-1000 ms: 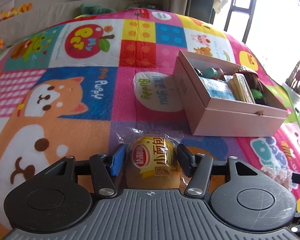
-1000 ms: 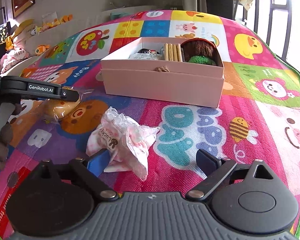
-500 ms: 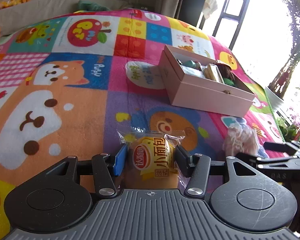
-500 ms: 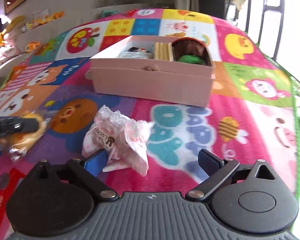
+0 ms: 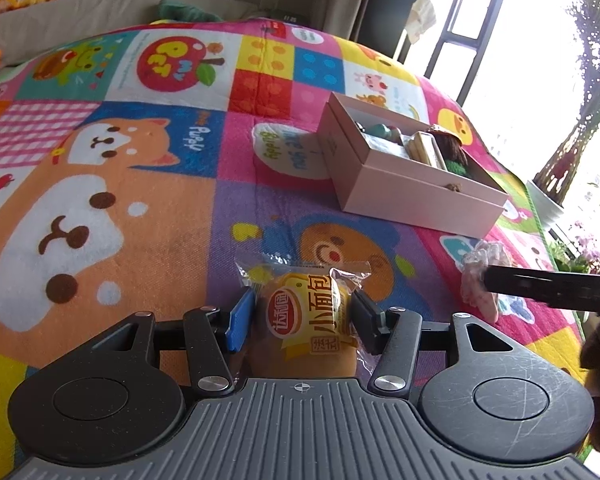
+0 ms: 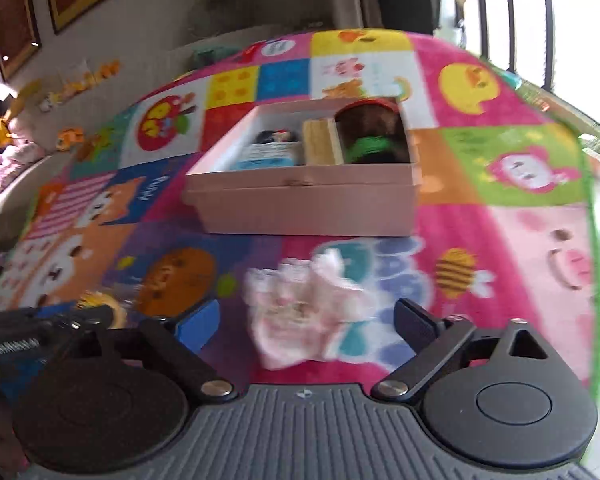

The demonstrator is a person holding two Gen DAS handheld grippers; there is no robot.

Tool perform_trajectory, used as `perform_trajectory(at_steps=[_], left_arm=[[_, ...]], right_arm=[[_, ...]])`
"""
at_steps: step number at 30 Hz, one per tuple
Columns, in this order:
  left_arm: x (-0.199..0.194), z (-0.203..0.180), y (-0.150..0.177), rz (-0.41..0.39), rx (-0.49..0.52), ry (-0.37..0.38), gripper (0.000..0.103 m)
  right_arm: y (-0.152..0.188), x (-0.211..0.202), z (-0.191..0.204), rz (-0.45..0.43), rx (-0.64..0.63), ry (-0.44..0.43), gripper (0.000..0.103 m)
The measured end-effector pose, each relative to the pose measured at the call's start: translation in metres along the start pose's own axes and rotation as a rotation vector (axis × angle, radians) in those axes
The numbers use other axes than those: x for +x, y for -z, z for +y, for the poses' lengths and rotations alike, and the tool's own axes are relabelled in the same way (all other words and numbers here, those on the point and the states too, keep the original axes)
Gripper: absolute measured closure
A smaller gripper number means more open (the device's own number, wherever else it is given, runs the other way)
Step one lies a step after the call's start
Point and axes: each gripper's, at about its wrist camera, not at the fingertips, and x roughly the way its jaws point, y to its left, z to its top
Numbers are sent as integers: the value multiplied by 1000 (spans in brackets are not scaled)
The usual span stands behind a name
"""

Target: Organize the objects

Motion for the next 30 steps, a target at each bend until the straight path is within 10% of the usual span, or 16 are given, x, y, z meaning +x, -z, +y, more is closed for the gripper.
perform_trajectory(at_steps=[5,14,30], left_arm=[[-8,-4,6,9,16,-18,45],[-17,-4,13,13,23,-24,45],[-17,-8,14,14,40,-43,45]], right_arm=[[2,17,35,63,-75,-75,42],[41,-18,45,44,-270,35,42],[25,-21,15,-24,-151,58,22]])
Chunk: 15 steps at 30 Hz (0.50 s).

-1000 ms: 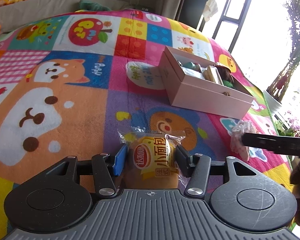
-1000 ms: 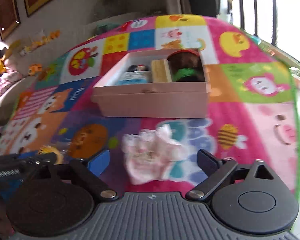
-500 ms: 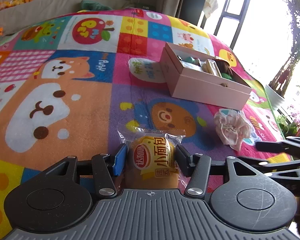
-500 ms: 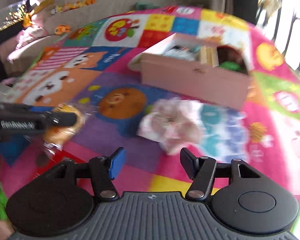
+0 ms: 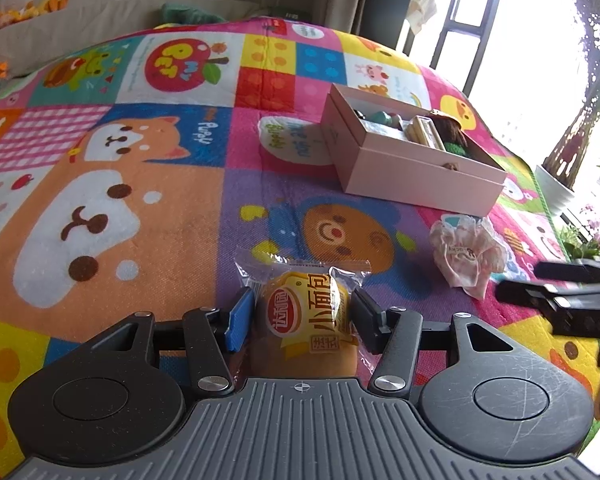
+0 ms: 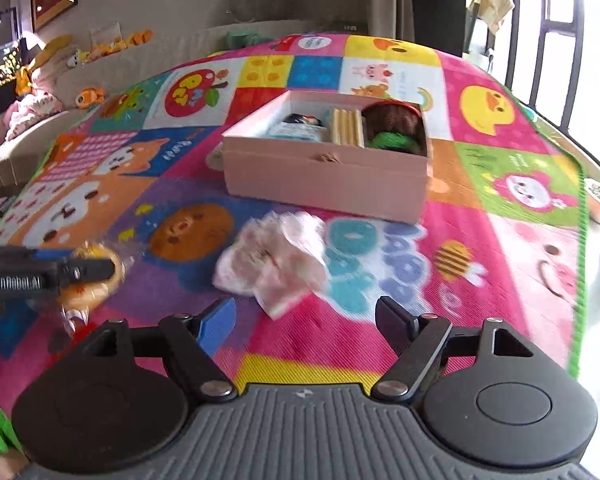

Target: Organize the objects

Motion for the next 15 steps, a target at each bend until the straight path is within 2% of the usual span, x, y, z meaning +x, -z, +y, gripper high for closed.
perform_trajectory(at_steps=[7,9,10,11,14,15], left_arm=[[0,0,0,0,1,-2,45],[0,0,0,0,1,0,45],[0,0,0,-1,1,0,45],[0,0,0,-2,2,-1,45],[0,-1,1,-7,12,-7,45],[0,-2,0,-7,15,-10,45]], right_arm=[[-24,38,21,31,-38,-11,23],[-26,43,27,38,-70,18,46],[-27,44,27,44,-79,23,65],[-29,42,25,37,-71,19,74],[-31,27,10,1,-28,-9,90],[-32,21,3,-12,-1,-20,91]])
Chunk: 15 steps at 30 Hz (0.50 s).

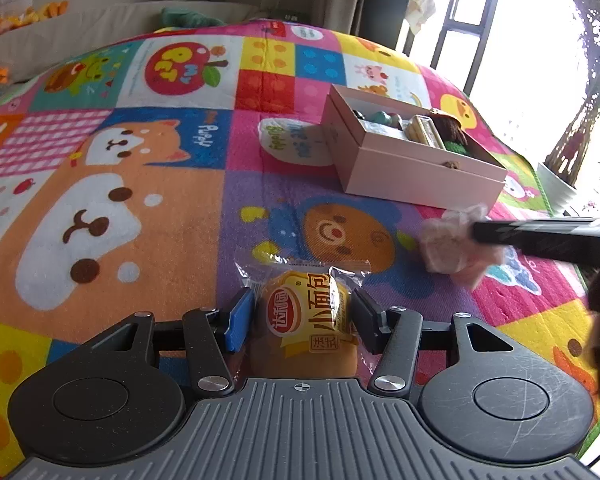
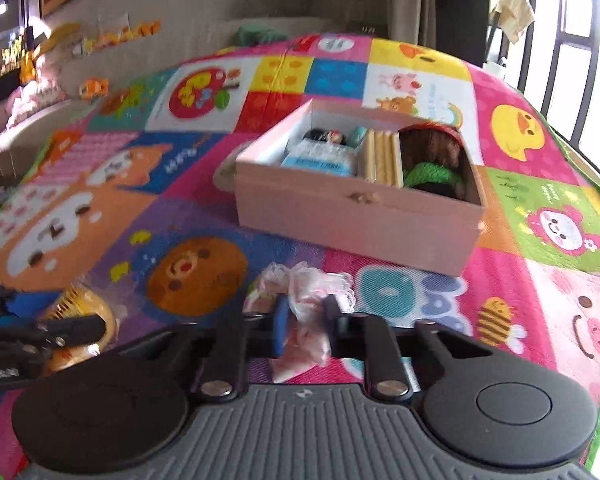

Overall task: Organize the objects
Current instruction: 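Carry the bread pack and lace candy over the pink box with both grippers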

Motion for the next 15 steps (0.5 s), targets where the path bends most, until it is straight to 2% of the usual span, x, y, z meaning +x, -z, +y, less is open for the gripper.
perform_trajectory(at_steps=[4,7,9,12,15], left_arm=[[5,-1,-7,8,-16,11,46],[7,0,-21,4,-56,62,47],[5,-5,-42,-45,-60,110,48],[6,-23,-87,-144,-1,150,47],[29,-43,-128,-214,39,197,47]], right_arm=[[-8,-28,-29,-62,99,-50,92],[-15,-47,-49,-122,141,-64,92],[-19,-56,-59,-160,160,-73,92],[-22,-63,-69,-209,166,-56,92],[-19,-63,-75,-224,181,-56,92]])
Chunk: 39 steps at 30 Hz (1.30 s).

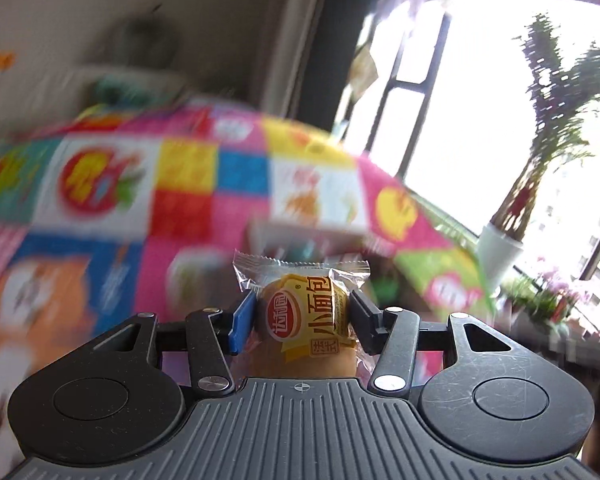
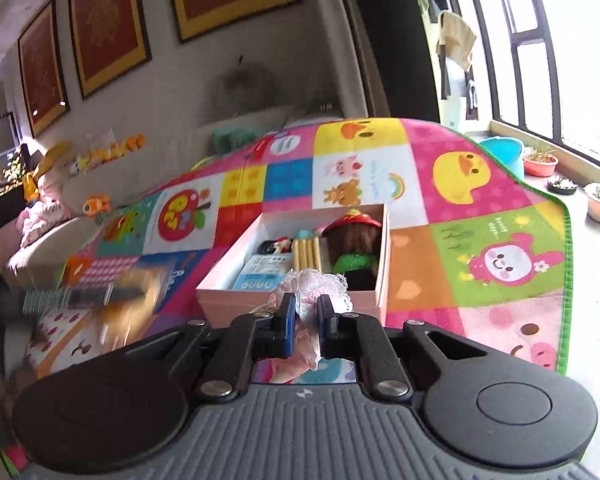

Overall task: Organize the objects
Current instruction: 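Carry the bread pack and lace candy over the pink box with both grippers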

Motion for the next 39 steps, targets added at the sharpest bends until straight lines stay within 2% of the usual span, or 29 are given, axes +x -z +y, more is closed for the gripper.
perform_trajectory(at_steps=[4,6,8,9,12,14,16,19,22,24,27,31,36,39], left_arm=[[69,0,-18,10,-48,60,47],[100,-1,-11,40,-39,9,47],[120,-3,1,114,-6,-71,49],[123,-4,7,136,20,-86,43],[110,-11,13,126,109,-97,43],[103,-10,9,138,104,-69,47],[93,-6,2,103,69,-32,47],[66,4,-6,-21,1,12,47],[48,28,-3,-112,-95,2,47],[48,48,7,-125,-174,-3,48],[51,75,28,-131,-296,57,48],[48,100,46,-177,-385,107,48],[44,128,53,-203,-496,136,48],[45,131,53,-194,-512,141,48]], right_arm=[[7,4,-8,19,16,25,92],[11,5,-13,28,21,43,92],[13,3,-17,31,15,56,92],[14,1,-19,29,8,64,92],[14,3,-25,36,3,82,92],[12,9,-26,44,9,89,92],[9,14,-23,43,6,87,92],[0,14,-17,27,-17,79,92],[-24,16,-10,-1,-58,75,92],[-49,26,-3,-9,-89,63,92],[-91,61,7,26,-83,38,92],[-132,137,25,132,-35,3,92],[-135,249,50,288,0,34,92],[-121,300,58,358,-45,114,92]])
